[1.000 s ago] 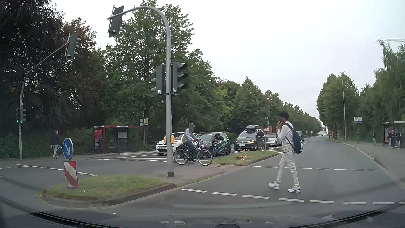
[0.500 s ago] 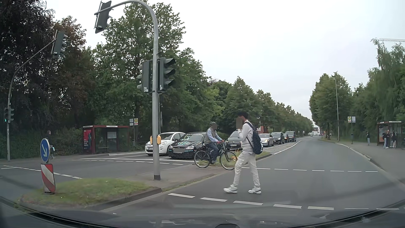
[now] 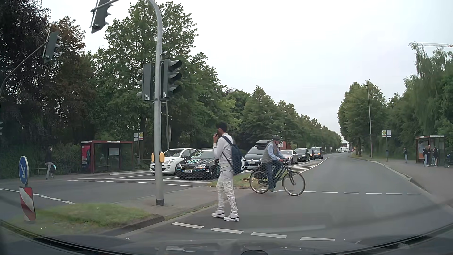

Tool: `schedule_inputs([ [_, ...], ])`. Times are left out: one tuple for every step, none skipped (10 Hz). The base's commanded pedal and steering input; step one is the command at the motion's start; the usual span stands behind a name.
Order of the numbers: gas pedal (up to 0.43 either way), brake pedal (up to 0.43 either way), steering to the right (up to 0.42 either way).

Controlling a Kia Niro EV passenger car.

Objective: Follow the waypoints while adhering to traffic rules and regulations

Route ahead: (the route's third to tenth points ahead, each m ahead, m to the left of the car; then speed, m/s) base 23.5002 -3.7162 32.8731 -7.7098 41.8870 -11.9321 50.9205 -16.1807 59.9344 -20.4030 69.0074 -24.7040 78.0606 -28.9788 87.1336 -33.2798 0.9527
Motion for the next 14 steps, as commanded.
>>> schedule_inputs([
  [0.000,0.000,0.281],
  [0.000,0.000,0.286],
  [0.000,0.000,0.291],
  [0.118,0.000,0.299],
  [0.177,0.000,0.306],
  [0.177,0.000,0.308],
  [0.169,0.000,0.309],
  [0.157,0.000,0.306],
  [0.150,0.000,0.301],
  [0.150,0.000,0.294],
  [0.157,0.000,0.286],
  [0.169,0.000,0.281],
  [0.169,0.000,0.277],
  [0.177,0.000,0.277],
])
